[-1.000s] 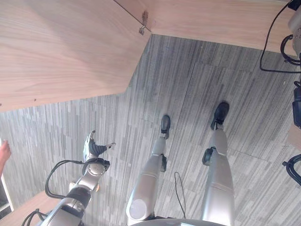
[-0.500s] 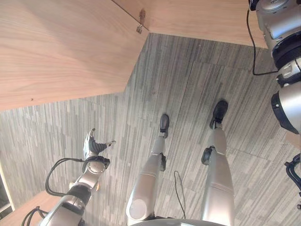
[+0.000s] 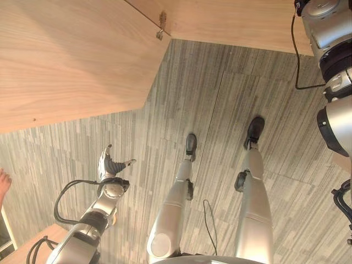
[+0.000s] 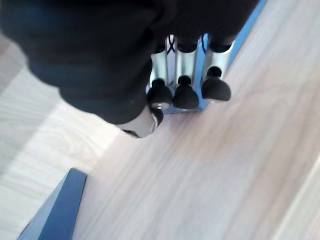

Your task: Put the empty folder in the office cabinet

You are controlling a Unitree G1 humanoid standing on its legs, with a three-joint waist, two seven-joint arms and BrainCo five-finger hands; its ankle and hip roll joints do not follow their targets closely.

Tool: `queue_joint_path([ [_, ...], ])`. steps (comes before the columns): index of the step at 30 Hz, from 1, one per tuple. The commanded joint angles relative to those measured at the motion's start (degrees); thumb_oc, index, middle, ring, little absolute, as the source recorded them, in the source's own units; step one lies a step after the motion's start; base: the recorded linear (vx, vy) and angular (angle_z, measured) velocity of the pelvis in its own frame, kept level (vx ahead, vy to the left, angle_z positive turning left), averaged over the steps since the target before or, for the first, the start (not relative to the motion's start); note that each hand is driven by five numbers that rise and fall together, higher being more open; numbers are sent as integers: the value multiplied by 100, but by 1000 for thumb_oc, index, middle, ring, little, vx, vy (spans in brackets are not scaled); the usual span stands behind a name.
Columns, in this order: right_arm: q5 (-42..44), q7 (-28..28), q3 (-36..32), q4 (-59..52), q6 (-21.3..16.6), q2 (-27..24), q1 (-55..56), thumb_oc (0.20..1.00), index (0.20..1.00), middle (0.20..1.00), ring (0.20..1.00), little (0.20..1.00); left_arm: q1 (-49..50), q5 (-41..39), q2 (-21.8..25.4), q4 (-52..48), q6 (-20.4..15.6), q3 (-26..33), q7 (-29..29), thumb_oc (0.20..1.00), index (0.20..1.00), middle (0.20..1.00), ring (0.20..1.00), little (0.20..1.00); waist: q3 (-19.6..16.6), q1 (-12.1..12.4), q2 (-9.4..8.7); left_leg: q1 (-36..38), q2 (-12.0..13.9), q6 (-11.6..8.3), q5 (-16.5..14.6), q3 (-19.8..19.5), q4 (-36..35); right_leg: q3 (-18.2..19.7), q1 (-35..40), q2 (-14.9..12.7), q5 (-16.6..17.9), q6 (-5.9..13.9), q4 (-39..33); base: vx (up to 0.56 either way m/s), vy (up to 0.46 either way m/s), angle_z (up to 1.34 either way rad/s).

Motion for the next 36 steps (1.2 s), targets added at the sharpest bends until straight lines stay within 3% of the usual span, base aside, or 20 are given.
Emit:
queue_joint_path([
  [1, -397, -447, 191, 305, -73, 100, -105, 200, 200, 200, 200, 200, 125, 45, 563, 81, 10, -24, 229, 1000, 1000, 1000, 1000, 1000, -151, 145, -127, 563, 222, -252, -623, -108, -61, 368, -7, -99, -928, 686, 443, 70, 18, 2],
  [2, -436, -540, 114, 376, -28, 54, -82, 200, 200, 200, 200, 200, 101, 67, 538, 100, 17, -24, 279, 1000, 1000, 1000, 1000, 1000, -162, 188, -87, 602, 267, -255, -733, -101, -61, 390, 24, -62, -1097, 738, 470, 74, 10, 2],
  [7, -321, -640, -64, 492, 41, -71, -38, 200, 200, 200, 200, 200, -53, 133, 478, 144, 37, -71, 377, 1000, 1000, 1000, 1000, 1000, -121, 183, -64, 560, 277, -277, -710, -105, -61, 372, -33, -65, -1151, 736, 531, 6, -4, 0],
  [8, -308, -639, -68, 496, 56, -112, -39, 200, 200, 200, 200, 200, -92, 131, 478, 151, 39, -91, 395, 1000, 1000, 1000, 1000, 1000, -74, 146, -78, 492, 243, -284, -597, -109, -61, 352, -103, -99, -1006, 686, 539, 0, 0, 0],
  [9, -302, -639, -85, 494, 60, -140, -17, 200, 200, 200, 200, 200, -119, 123, 470, 158, 42, -98, 401, 1000, 1000, 1000, 1000, 1000, -106, 180, -53, 551, 286, -293, -709, -115, -61, 372, -48, -60, -1180, 737, 568, 0, 0, 0],
  [16, -329, -630, -18, 503, 95, -205, -18, 200, 200, 200, 200, 200, -164, 116, 461, 119, 34, -127, 444, 1000, 1000, 1000, 1000, 1000, -81, 181, -36, 490, 302, -344, -695, -125, -61, 348, -154, -69, -1237, 732, 667, 12, -2, 0],
  [22, -695, -449, 476, 278, 64, 30, -193, 200, 200, 200, 200, 200, -92, 0, 493, -27, -82, -59, 422, 1000, 1000, 1000, 1000, 1000, -102, 258, -77, 434, 343, -383, -654, -148, -61, 314, -256, -48, -1293, 695, 756, 4, -5, 0],
  [25, -1375, -519, 981, 21, 64, 311, -322, 200, 200, 200, 200, 200, -109, 4, 551, -208, -139, -45, 433, 1000, 1000, 1000, 1000, 1000, -120, 253, -123, 475, 362, -385, -646, -148, -61, 300, -235, -27, -1300, 691, 788, 0, 0, 0],
  [31, -1608, -582, 1089, -103, 47, 412, -374, 200, 200, 200, 200, 200, -326, -59, 608, -371, -229, -21, 520, 1000, 1000, 1000, 1000, 1000, -151, 211, -217, 581, 405, -319, -688, -55, -59, 395, -372, -56, -1381, 672, 1088, -22, 9, 2],
  [33, -1557, -619, 1009, -34, 86, 557, -472, 200, 200, 200, 200, 200, -507, -172, 675, -481, -266, 33, 572, 1000, 1000, 1000, 1000, 1000, -81, 183, -345, 162, 332, -173, -1067, -58, 898, 518, -537, -124, -1457, 603, 1422, -79, -19, 7],
  [36, -1506, -589, 778, -29, 137, 597, -387, 200, 200, 200, 200, 200, -514, -246, 697, -491, -242, 141, 564, 1000, 1000, 1000, 1000, 1000, -63, 128, -439, -154, 224, 24, -1482, -145, 1655, 765, -714, -184, -1579, 578, 1986, -24, 32, 18],
])
